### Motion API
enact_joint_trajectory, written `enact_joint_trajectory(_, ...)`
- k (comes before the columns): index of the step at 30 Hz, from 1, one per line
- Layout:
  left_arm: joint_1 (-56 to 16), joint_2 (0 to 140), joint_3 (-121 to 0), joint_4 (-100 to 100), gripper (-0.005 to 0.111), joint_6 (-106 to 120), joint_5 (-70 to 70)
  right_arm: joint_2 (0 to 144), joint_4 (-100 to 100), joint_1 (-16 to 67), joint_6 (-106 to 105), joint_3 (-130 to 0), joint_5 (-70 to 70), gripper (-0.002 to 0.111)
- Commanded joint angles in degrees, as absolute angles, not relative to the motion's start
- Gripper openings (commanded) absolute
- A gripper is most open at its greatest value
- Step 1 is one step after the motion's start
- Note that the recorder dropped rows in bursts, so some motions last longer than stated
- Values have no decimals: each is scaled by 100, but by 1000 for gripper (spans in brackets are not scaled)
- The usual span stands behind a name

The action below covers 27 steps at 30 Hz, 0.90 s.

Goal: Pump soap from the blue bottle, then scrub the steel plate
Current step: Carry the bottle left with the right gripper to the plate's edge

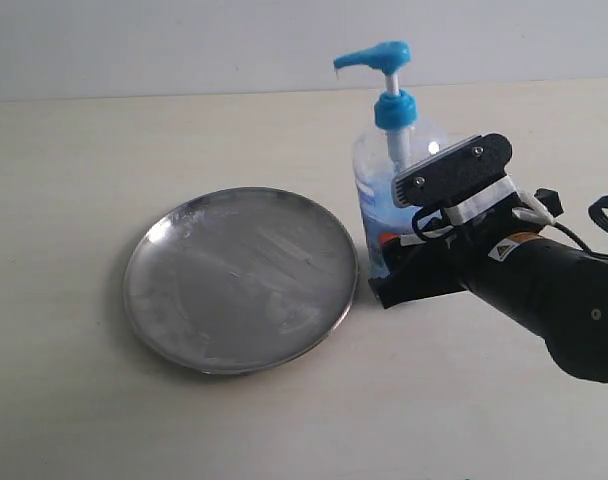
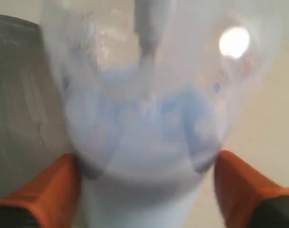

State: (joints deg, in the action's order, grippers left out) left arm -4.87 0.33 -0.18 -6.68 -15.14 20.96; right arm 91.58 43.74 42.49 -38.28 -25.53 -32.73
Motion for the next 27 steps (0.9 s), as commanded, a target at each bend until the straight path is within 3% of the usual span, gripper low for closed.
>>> enact_joint_trajectory(1, -474, 0, 0, -686, 0, -1503, 2083, 9039, 4310, 4268, -3895, -2559, -3160, 0)
enact_joint_trajectory(14, -474, 0, 0, -686, 0, -1503, 2083, 8789, 5220, 4268, -3786, -2559, -2623, 0)
enact_joint_trajectory(16, -474, 0, 0, -686, 0, -1503, 2083, 8626, 5536, 4268, -3866, -2549, -2603, 5)
enact_joint_trajectory(19, -474, 0, 0, -686, 0, -1503, 2083, 8346, 5584, 4268, -4100, -2549, -2369, 23)
enact_joint_trajectory(22, -474, 0, 0, -686, 0, -1503, 2083, 8176, 5585, 4268, -4172, -2549, -2172, 53)
enact_joint_trajectory(23, -474, 0, 0, -686, 0, -1503, 2083, 8127, 5585, 4268, -4196, -2549, -2118, 70)
enact_joint_trajectory(26, -474, 0, 0, -686, 0, -1503, 2083, 8073, 5673, 4268, -4196, -2549, -2057, 104)
enact_joint_trajectory(27, -474, 0, 0, -686, 0, -1503, 2083, 8073, 5684, 4268, -4212, -2549, -2026, 105)
